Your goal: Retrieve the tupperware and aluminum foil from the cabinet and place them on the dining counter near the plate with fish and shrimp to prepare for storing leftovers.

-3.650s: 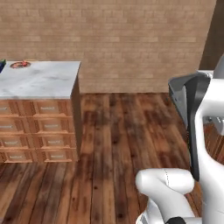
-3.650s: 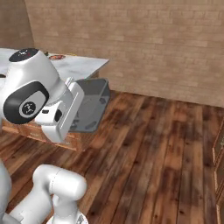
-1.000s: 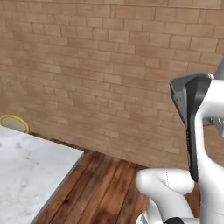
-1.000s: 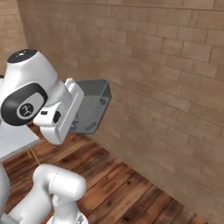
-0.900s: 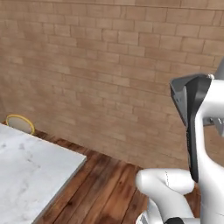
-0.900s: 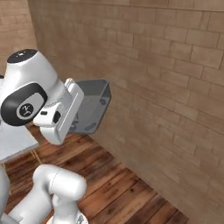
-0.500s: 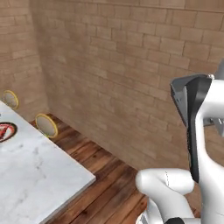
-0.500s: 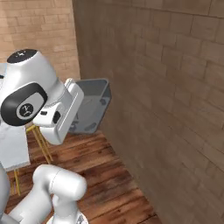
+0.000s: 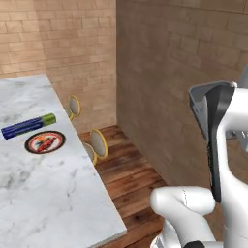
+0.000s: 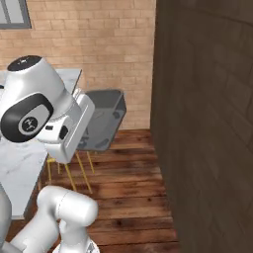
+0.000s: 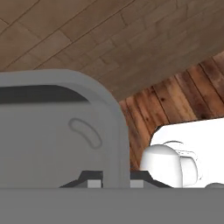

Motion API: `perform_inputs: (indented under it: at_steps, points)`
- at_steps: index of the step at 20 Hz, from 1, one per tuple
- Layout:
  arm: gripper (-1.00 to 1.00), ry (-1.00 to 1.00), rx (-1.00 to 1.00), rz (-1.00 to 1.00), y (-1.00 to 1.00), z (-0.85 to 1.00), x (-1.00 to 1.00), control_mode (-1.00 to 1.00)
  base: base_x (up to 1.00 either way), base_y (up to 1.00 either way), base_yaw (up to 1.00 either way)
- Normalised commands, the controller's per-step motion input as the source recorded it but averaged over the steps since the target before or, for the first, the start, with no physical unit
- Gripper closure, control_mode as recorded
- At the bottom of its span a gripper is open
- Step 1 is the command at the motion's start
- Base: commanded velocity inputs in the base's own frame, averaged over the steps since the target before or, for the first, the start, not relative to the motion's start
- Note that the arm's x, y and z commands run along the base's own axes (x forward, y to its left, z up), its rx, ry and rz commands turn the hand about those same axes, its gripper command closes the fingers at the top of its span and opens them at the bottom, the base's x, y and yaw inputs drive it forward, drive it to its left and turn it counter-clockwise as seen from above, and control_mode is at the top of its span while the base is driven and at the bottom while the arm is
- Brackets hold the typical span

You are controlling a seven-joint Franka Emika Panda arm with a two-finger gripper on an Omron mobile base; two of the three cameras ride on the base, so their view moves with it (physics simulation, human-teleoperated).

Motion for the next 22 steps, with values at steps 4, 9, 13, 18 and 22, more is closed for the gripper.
perform_inputs:
  at_steps: [4,9,13,18,22]
  points:
    - [1.00,0.00,0.00,0.00,0.00,0.00,0.00,1.00,0.82,-0.17,0.65]
    - [1.00,0.00,0.00,0.00,0.00,0.00,0.00,1.00,0.76,-0.22,0.65]
    - [1.00,0.00,0.00,0.00,0.00,0.00,0.00,1.00,0.63,-0.35,0.63]
    - [1.00,0.00,0.00,0.00,0.00,0.00,0.00,1.00,0.45,-0.50,0.59]
    - [1.00,0.00,0.00,0.00,0.00,0.00,0.00,1.00,0.30,-0.56,0.59]
